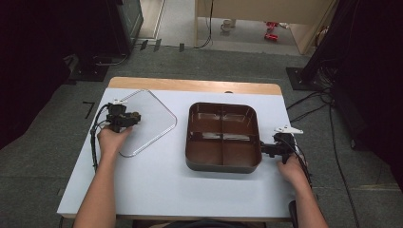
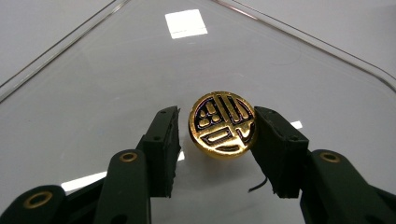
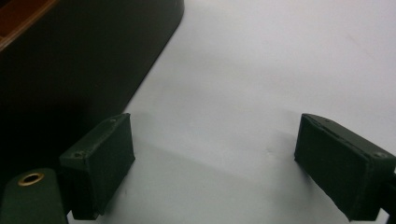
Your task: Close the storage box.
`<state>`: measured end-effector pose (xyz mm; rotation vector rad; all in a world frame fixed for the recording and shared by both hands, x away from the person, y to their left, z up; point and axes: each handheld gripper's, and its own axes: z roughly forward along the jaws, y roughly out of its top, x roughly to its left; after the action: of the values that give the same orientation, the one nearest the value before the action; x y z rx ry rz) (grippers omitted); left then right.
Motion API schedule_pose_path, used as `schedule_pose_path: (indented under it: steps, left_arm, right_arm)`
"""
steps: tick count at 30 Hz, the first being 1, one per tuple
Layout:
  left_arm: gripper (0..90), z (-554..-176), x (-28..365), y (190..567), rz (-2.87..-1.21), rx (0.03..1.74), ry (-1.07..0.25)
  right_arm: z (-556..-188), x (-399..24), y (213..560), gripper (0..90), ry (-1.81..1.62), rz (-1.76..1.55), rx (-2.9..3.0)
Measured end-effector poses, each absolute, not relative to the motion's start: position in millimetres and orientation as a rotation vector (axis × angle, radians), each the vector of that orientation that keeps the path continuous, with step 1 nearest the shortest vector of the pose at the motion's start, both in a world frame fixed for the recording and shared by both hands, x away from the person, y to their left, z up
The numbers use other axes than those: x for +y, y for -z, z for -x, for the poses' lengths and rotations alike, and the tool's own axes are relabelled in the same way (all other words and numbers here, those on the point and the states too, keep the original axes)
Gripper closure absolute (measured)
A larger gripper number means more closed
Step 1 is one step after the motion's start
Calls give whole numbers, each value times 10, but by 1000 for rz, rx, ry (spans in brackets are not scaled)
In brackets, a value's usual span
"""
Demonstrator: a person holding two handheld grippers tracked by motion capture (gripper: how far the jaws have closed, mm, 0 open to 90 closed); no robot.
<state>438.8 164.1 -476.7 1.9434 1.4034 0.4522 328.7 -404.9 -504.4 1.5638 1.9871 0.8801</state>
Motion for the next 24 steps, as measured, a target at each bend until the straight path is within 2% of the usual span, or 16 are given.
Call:
schedule_pose_path:
  steps: [8,24]
  left_arm:
    - [575,-4363,1542,4796,-1989,1374,-552]
    - [593,-4386,1560,4756,-2004,1373,-520]
  right_arm:
    - [-3287,-4049,5044,113,-880,-1564,1987]
    - [-3288,-4050,5044,113,-881,-1564,1987]
